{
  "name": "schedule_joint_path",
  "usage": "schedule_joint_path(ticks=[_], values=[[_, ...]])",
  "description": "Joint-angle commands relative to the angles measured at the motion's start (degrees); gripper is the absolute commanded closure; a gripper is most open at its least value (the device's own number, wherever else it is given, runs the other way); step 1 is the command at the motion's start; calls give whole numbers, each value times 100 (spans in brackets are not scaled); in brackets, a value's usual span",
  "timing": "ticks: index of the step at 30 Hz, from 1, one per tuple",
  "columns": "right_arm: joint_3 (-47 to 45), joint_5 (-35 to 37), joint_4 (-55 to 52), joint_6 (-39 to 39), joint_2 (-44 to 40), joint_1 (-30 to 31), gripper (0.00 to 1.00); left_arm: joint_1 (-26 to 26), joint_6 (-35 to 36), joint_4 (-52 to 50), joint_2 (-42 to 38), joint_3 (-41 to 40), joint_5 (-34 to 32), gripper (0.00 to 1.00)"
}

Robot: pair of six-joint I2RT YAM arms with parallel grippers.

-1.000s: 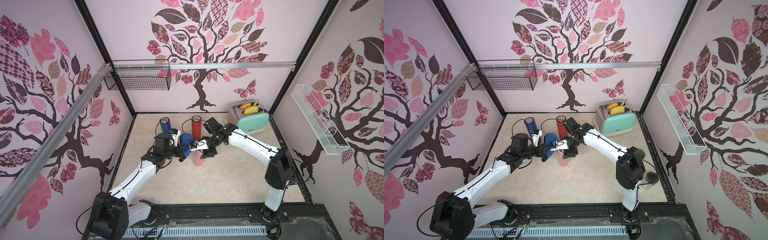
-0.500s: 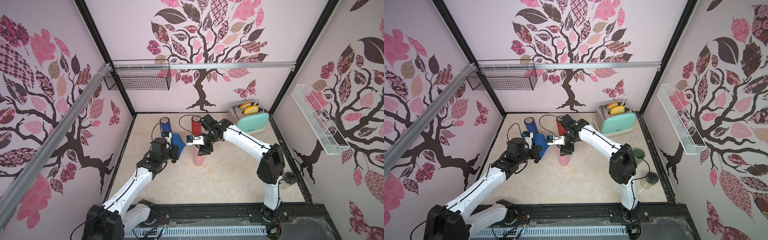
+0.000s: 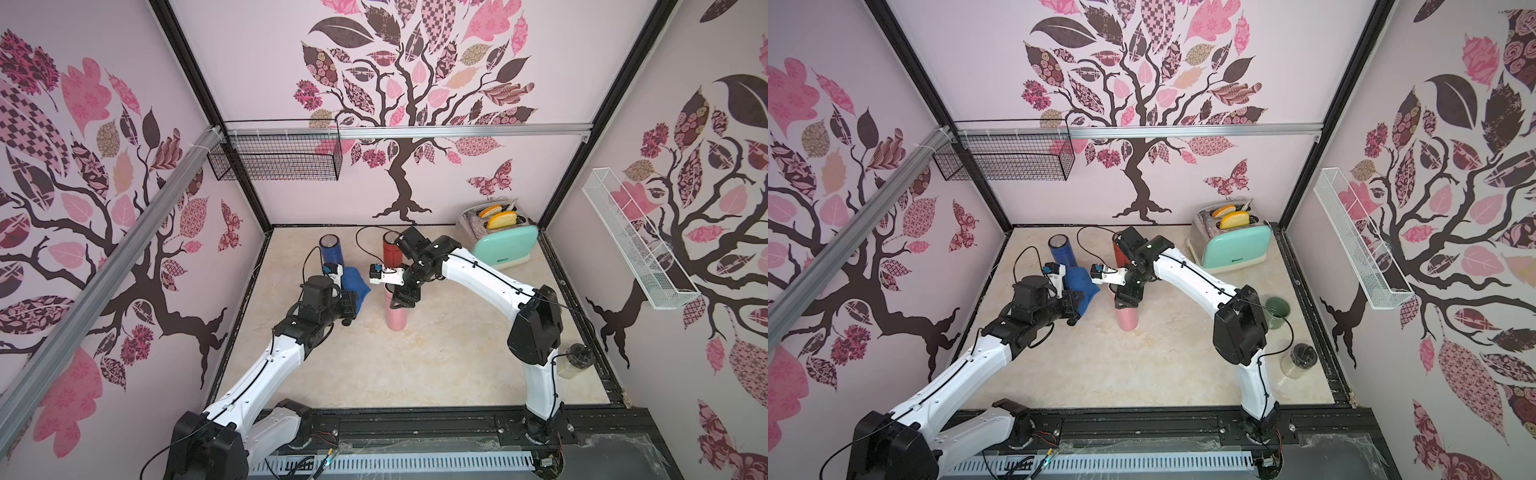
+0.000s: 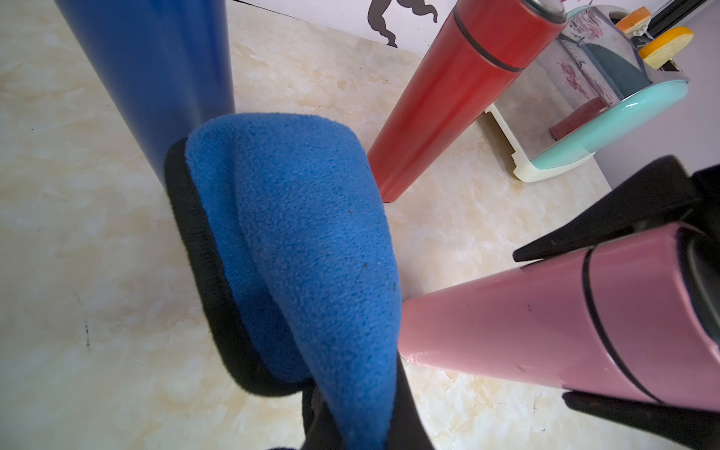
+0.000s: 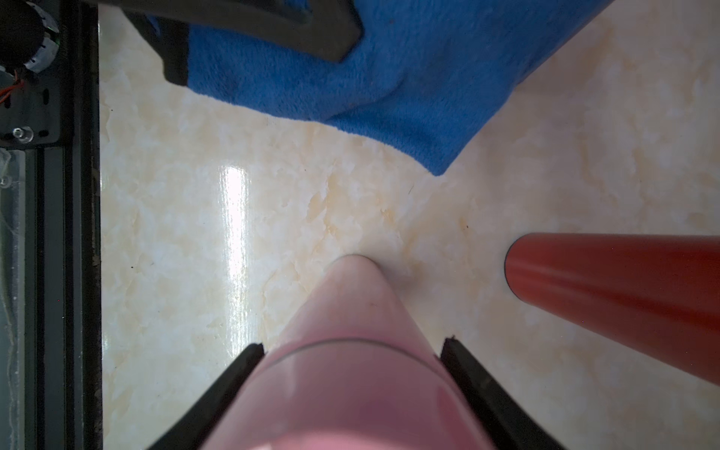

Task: Wipe the surface of the thermos
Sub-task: Place the thermos at the center of the board.

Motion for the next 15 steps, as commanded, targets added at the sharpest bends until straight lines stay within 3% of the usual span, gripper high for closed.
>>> schedule_joint_path(ticks=[1, 6, 15], values=[[-257, 31, -13, 123, 52, 36, 21, 37, 87, 27, -28, -30, 25, 100], [-328, -21, 15, 183, -55, 32, 13, 37, 91, 18, -33, -30, 51, 100], [-492, -184, 172, 241, -276, -33, 8, 37, 108, 4, -65, -39, 78, 100]])
